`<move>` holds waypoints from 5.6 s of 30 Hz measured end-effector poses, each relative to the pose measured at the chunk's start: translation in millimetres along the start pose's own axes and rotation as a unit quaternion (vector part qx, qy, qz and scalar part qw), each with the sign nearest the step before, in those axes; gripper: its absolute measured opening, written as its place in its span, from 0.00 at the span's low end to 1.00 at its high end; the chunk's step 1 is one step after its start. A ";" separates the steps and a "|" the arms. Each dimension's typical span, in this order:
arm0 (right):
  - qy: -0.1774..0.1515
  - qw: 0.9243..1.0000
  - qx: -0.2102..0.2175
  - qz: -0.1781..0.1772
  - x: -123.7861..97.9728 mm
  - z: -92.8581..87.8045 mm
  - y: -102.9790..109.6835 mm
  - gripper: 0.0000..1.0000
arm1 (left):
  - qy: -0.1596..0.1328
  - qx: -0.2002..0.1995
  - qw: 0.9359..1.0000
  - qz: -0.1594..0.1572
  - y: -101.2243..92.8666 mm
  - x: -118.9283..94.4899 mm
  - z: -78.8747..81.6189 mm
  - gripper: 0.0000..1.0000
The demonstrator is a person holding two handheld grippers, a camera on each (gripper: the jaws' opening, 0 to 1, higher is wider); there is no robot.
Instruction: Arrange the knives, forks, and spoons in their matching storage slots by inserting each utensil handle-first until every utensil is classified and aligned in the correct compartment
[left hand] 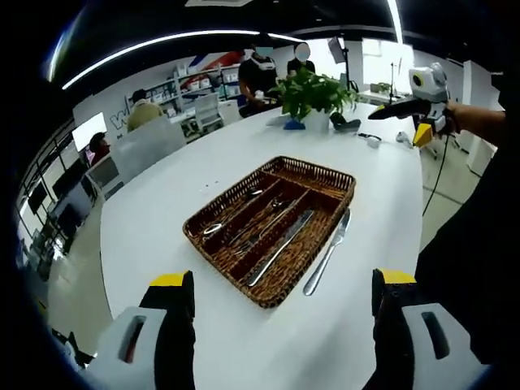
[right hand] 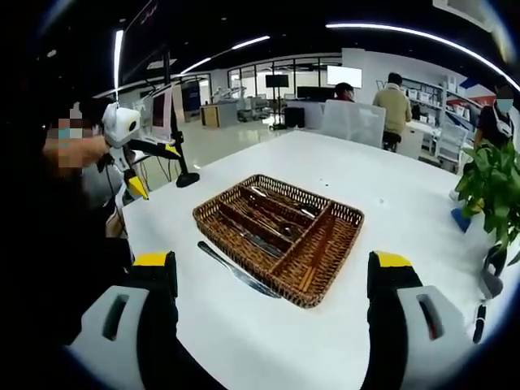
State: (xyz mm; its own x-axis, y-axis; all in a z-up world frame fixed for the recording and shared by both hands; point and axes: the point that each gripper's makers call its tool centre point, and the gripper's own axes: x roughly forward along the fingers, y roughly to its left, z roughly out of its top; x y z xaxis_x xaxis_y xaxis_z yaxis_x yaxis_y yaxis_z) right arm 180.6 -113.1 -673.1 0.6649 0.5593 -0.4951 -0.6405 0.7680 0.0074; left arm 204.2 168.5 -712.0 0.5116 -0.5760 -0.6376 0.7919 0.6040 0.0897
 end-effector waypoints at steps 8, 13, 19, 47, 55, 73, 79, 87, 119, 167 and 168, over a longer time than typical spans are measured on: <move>0.009 1.000 0.004 0.001 -1.9 -7.6 2.1 1.00 | 0.054 0.043 0.995 -0.071 -42.7 27.8 -24.3 0.85; 0.011 1.000 0.004 0.008 -1.2 -10.5 10.1 1.00 | 0.066 0.045 0.991 -0.104 -58.6 49.3 -36.1 0.79; 0.006 1.000 0.000 0.007 -7.1 -7.8 9.1 1.00 | 0.074 0.054 0.987 -0.136 -70.5 66.9 -37.7 0.62; -0.005 1.000 0.029 0.009 -14.5 -20.7 16.4 1.00 | 0.147 0.166 0.956 -0.194 -100.5 151.5 -68.5 0.43; 0.000 1.000 0.025 0.017 -11.3 -20.3 22.7 1.00 | 0.152 0.183 0.950 -0.200 -99.1 155.1 -63.3 0.25; -0.001 1.000 0.022 0.023 -7.8 -17.2 26.8 1.00 | 0.204 0.270 0.907 -0.250 -115.9 131.1 -85.4 0.09; 0.005 0.999 0.023 0.024 -8.8 -21.5 28.1 1.00 | 0.203 0.290 0.900 -0.255 -126.9 137.9 -78.4 0.18; 0.003 0.999 0.026 0.022 -9.5 -22.1 26.5 1.00 | 0.195 0.323 0.883 -0.280 -136.6 140.1 -76.9 0.08; 0.012 0.999 0.006 0.039 -3.5 -20.6 31.3 1.00 | 0.178 0.245 0.921 -0.247 -133.4 133.9 -66.7 0.03; 0.129 0.976 -0.125 0.122 41.0 -90.8 52.3 0.81 | 0.197 0.224 0.926 -0.233 -135.2 138.8 -76.9 0.06; 0.137 0.971 -0.139 0.136 44.4 -95.4 56.1 0.77 | 0.197 0.224 0.925 -0.233 -135.5 138.4 -77.3 0.06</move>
State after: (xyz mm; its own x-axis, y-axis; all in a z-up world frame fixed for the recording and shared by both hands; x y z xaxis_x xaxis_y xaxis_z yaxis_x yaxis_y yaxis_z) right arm 137.5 -74.9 -777.5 0.3535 0.5961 -0.7209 -0.8823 0.4685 -0.0452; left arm 142.0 49.6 -871.6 -0.0117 -0.4170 -0.9088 0.9999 0.0002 -0.0130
